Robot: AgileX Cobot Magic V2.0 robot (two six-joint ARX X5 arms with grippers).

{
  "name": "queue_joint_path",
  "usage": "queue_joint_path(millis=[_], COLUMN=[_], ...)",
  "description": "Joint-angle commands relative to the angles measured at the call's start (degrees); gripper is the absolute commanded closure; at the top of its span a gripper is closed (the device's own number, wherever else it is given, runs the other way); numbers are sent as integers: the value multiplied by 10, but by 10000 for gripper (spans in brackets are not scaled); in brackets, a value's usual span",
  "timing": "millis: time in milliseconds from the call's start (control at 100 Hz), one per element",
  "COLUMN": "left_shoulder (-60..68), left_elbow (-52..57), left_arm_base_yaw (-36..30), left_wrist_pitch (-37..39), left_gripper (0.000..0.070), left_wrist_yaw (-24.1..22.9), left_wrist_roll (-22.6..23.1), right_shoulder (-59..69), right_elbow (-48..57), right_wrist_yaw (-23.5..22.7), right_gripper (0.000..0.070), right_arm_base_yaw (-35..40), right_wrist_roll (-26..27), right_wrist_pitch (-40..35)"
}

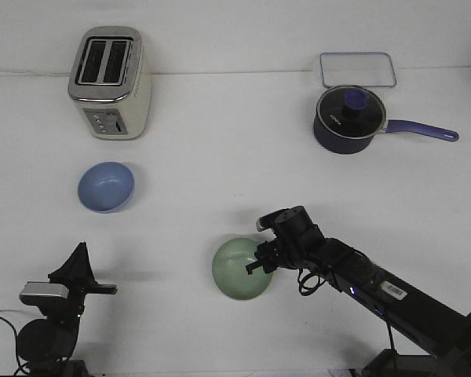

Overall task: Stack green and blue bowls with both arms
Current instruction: 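Grasp the green bowl rim and drag it toward the table center, then release the green bowl and pull the right gripper back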

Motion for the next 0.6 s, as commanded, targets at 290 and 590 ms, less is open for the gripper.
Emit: queue_joint_path(millis=[290,590], left_shoulder=[0,38], left_elbow=[-3,93], left_arm_base_yaw=[-1,-1], left_wrist_pitch=[15,-88], left_gripper=[689,687], left_wrist_yaw=[-18,-55], left_wrist_roll=[-123,-193], right_shoulder=[-33,-184], right_elbow=[18,43], right_wrist_yaw=[-5,20], right_gripper=[412,413], right_arm_base_yaw=[-10,-99], right_wrist_roll=[-19,-89], right_wrist_pitch=[7,28])
